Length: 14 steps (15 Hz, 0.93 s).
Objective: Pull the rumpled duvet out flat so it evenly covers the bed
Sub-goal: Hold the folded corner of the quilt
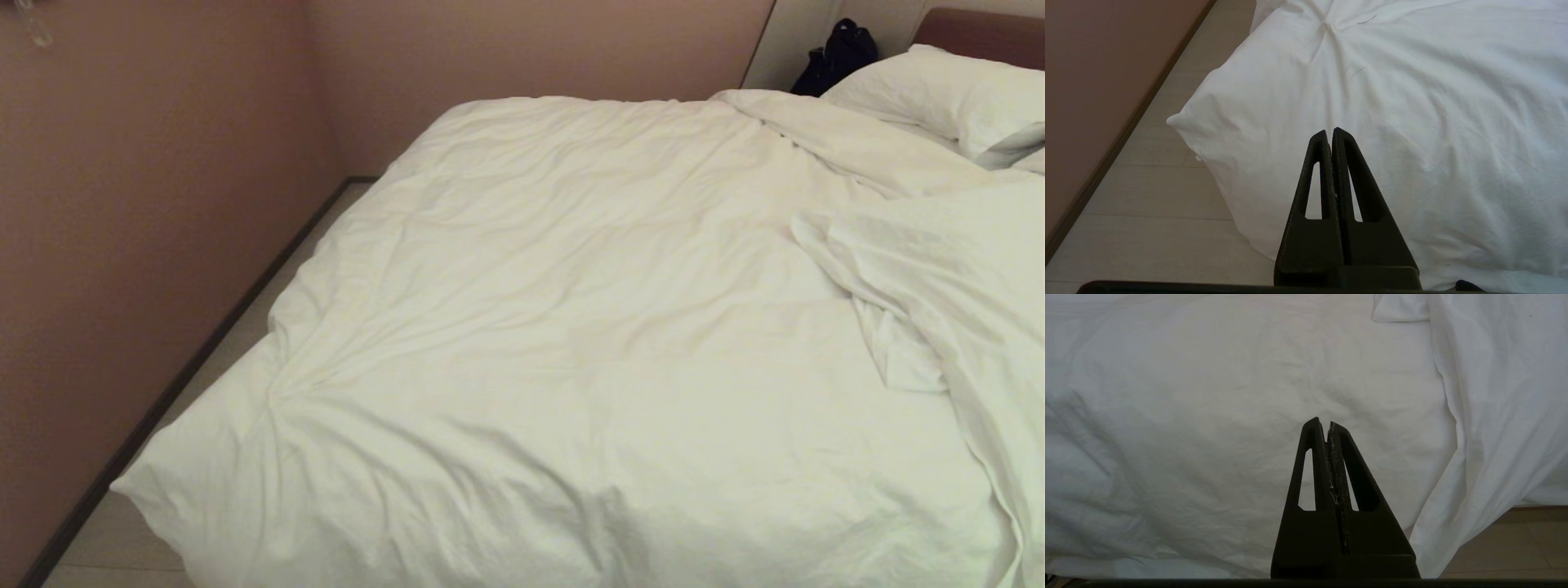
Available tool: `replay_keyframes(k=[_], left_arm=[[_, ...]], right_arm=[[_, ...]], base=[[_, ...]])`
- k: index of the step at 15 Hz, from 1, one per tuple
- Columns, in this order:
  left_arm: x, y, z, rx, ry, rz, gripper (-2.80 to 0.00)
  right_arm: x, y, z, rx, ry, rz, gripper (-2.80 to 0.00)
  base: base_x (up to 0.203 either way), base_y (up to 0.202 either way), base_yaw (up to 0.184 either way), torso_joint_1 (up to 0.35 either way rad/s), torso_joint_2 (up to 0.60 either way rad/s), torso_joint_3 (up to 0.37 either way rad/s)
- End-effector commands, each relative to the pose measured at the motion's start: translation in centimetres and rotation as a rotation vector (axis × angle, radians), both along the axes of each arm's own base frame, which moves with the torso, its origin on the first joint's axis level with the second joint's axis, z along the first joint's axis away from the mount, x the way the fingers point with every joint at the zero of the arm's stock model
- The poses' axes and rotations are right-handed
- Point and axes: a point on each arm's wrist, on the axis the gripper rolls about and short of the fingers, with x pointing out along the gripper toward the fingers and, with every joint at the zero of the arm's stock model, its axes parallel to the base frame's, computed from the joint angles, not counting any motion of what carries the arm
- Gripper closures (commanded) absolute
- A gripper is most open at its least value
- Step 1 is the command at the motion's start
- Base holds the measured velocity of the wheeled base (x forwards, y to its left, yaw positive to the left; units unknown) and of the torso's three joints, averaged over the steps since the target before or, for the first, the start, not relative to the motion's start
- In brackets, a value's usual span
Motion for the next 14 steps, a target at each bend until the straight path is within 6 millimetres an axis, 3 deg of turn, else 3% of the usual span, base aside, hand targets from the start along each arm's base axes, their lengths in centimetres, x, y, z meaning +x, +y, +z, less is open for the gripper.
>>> replay_keyframes(k=[1, 7, 14], left_arm=[[0.00, 0.00, 0.00, 0.001, -0.001, 0.001, 0.00], [0.00, 0.00, -0.01, -0.003, 0.001, 0.001, 0.00], [0.00, 0.00, 0.00, -0.003, -0.001, 0.001, 0.00]], right_arm=[[0.01, 0.00, 0.00, 0.000, 0.001, 0.001, 0.00], [0.01, 0.00, 0.00, 0.000, 0.001, 0.001, 0.00], [0.01, 0.00, 0.01, 0.000, 0.001, 0.001, 0.00]], base=[[0.000, 0.000, 0.000, 0.000, 0.00, 0.000], [-0.016, 0.000, 0.000, 0.002, 0.00, 0.000], [-0.183, 0.000, 0.001, 0.000, 0.00, 0.002]])
